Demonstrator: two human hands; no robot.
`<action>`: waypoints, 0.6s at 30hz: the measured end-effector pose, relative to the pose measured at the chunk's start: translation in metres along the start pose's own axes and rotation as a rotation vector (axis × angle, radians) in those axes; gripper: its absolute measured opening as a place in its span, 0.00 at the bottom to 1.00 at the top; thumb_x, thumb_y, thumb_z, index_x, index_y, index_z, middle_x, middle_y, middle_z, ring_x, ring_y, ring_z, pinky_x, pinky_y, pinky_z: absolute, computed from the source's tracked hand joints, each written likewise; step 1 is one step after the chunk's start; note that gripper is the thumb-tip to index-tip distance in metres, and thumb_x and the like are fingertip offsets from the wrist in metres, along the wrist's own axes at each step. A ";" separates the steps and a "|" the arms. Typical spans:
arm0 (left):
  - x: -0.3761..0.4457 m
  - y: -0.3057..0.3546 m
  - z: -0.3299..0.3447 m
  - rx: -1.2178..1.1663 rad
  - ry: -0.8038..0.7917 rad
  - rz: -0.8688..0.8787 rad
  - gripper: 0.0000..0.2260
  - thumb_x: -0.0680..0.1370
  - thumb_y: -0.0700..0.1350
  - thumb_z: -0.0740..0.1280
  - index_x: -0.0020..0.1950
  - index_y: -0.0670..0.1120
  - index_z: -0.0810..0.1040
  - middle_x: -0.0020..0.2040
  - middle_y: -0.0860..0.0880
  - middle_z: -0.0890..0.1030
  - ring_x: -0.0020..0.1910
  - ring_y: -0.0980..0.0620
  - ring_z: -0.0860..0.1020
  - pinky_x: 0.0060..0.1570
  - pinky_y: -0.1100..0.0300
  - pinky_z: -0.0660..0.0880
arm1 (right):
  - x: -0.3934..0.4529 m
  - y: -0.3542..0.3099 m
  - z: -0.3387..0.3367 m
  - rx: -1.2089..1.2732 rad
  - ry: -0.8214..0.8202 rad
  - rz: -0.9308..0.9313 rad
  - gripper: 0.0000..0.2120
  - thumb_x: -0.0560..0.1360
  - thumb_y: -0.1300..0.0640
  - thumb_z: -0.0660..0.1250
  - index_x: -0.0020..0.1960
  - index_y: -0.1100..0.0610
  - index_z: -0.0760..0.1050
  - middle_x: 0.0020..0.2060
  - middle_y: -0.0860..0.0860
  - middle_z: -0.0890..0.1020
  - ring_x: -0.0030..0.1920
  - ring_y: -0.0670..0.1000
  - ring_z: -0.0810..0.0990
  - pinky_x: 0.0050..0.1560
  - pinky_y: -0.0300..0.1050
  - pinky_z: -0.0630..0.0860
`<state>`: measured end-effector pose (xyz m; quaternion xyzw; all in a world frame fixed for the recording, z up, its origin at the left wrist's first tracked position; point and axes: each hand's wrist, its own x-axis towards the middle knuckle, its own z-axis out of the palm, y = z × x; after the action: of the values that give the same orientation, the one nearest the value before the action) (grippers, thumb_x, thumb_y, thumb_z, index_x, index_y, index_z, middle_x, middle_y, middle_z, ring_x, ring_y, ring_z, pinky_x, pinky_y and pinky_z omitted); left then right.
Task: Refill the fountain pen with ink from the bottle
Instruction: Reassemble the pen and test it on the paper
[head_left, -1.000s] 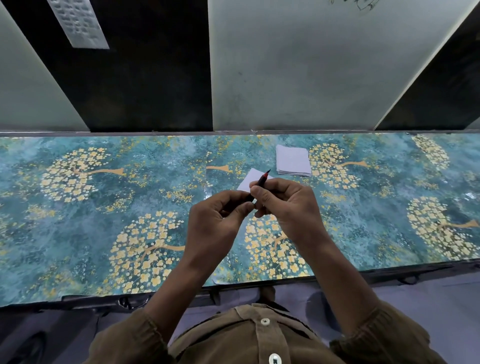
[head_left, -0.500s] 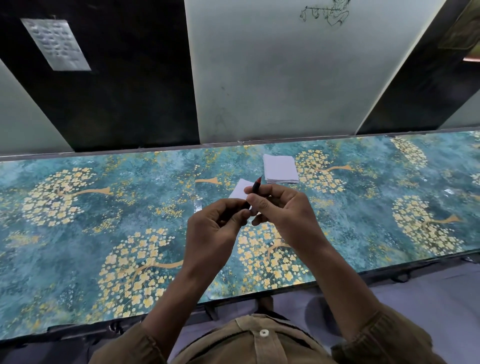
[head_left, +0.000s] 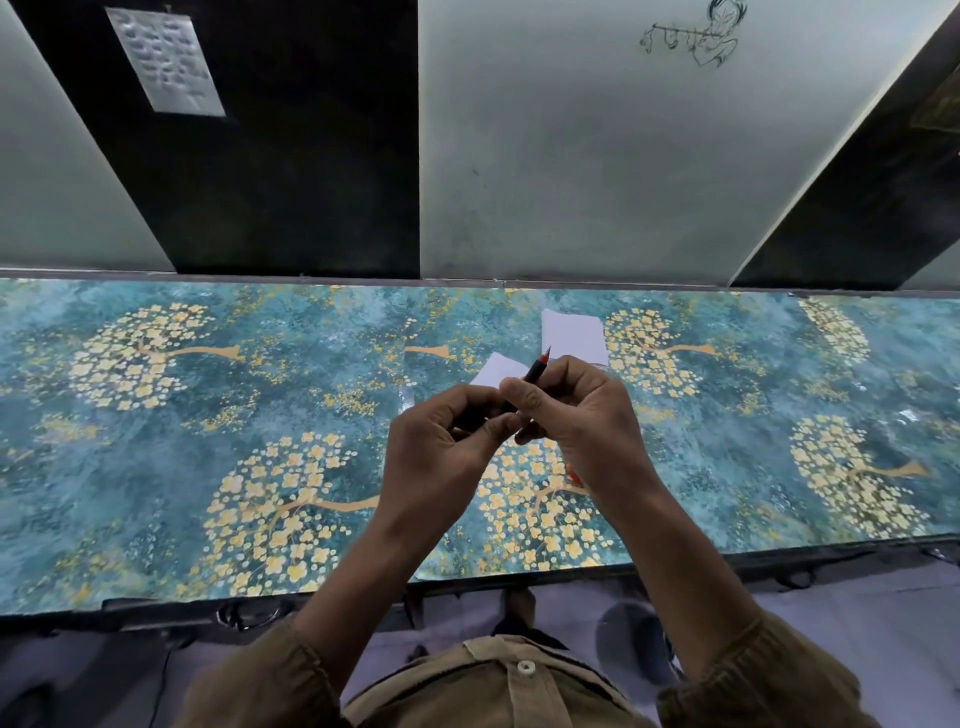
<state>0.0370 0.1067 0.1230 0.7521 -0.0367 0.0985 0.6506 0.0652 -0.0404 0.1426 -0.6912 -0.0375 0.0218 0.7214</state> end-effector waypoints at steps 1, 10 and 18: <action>-0.001 -0.001 0.000 -0.006 0.001 -0.008 0.05 0.73 0.40 0.76 0.48 0.43 0.85 0.35 0.56 0.84 0.30 0.65 0.77 0.33 0.72 0.70 | -0.001 0.001 0.000 -0.006 -0.024 0.003 0.13 0.72 0.61 0.75 0.47 0.69 0.75 0.35 0.55 0.81 0.34 0.49 0.82 0.35 0.45 0.79; -0.009 -0.005 -0.011 -0.054 0.026 -0.081 0.05 0.73 0.41 0.76 0.49 0.44 0.85 0.38 0.54 0.85 0.31 0.62 0.76 0.33 0.67 0.71 | -0.004 0.011 0.005 0.041 -0.048 0.050 0.06 0.72 0.61 0.75 0.43 0.63 0.79 0.34 0.52 0.82 0.35 0.51 0.80 0.35 0.48 0.76; -0.006 -0.007 -0.016 -0.088 -0.011 -0.083 0.04 0.75 0.37 0.73 0.49 0.43 0.85 0.35 0.57 0.84 0.30 0.66 0.76 0.34 0.71 0.71 | -0.004 0.013 0.008 0.056 -0.112 0.047 0.10 0.76 0.61 0.70 0.56 0.61 0.82 0.40 0.51 0.84 0.37 0.48 0.81 0.36 0.45 0.78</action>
<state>0.0309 0.1228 0.1173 0.7243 -0.0132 0.0658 0.6862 0.0613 -0.0321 0.1297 -0.6691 -0.0609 0.0783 0.7365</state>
